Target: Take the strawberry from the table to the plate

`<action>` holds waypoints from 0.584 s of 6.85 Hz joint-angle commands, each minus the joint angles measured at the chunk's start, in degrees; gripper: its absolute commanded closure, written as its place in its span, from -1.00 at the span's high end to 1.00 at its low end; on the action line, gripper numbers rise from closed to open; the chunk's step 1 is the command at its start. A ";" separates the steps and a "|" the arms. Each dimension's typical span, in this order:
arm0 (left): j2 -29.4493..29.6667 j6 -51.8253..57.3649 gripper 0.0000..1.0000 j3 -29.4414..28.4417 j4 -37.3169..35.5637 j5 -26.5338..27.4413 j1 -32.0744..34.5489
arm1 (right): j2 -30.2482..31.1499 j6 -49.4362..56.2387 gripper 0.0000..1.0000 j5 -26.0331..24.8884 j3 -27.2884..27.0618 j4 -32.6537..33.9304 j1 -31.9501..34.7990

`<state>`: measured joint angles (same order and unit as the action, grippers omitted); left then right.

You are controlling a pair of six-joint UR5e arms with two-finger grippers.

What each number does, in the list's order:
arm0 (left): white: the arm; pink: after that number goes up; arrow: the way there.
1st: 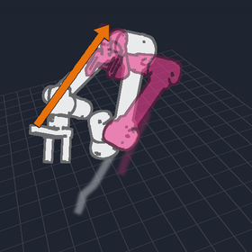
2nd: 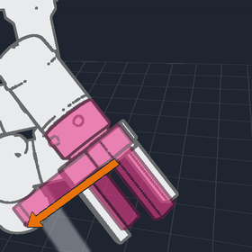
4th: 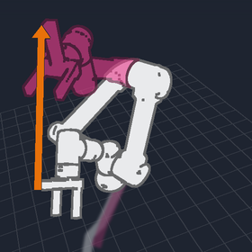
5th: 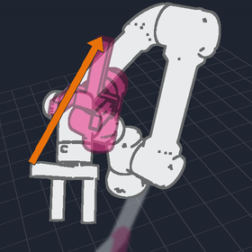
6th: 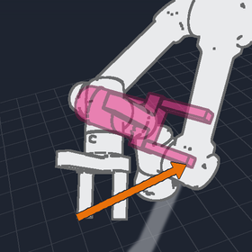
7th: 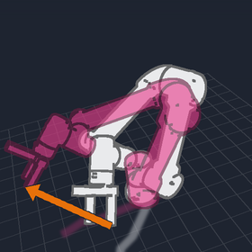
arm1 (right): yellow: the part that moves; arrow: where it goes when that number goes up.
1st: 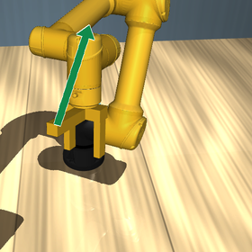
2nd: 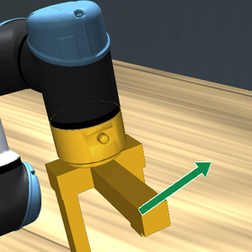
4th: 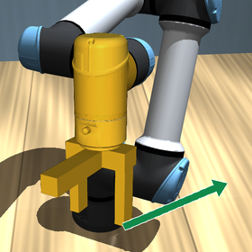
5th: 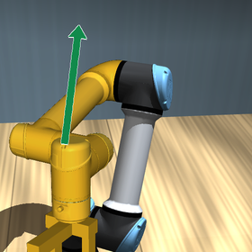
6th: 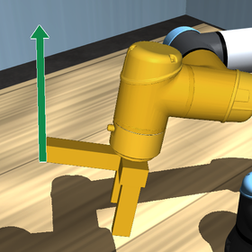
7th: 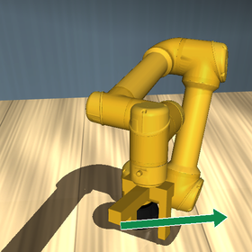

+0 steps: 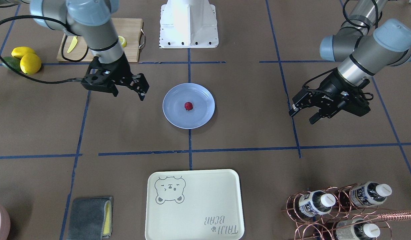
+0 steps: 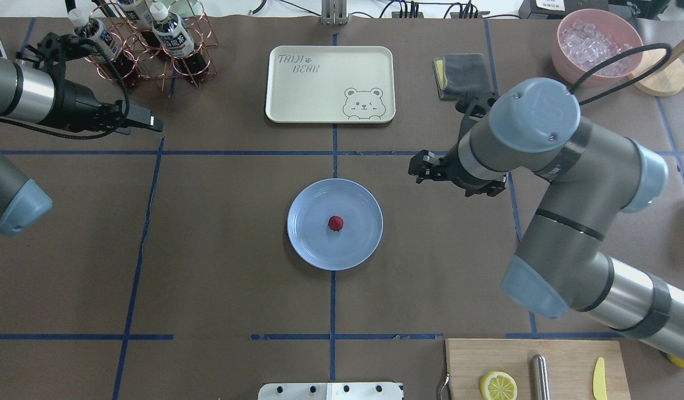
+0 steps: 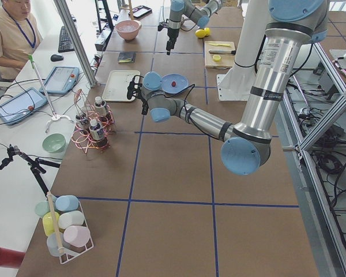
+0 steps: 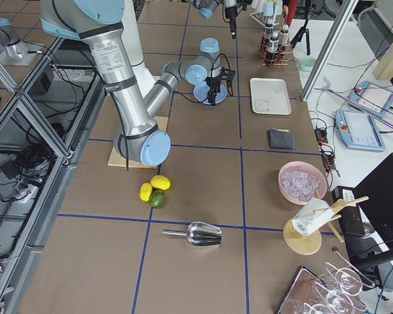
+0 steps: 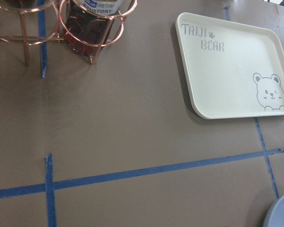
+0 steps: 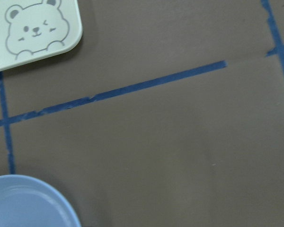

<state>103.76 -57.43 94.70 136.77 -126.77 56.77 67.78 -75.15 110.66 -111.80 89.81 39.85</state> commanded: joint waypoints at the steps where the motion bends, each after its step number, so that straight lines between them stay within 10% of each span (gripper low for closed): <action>1: -4.25 15.07 0.98 -1.61 -1.67 0.12 6.65 | 8.65 14.62 1.00 8.39 -1.57 -0.16 10.90; 4: -4.44 43.91 0.99 -2.67 -18.77 0.65 17.73 | 18.50 41.12 1.00 19.83 -1.15 0.54 30.05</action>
<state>99.48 -23.13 92.43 124.14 -126.21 70.33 82.37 -45.31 126.65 -113.29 89.80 62.36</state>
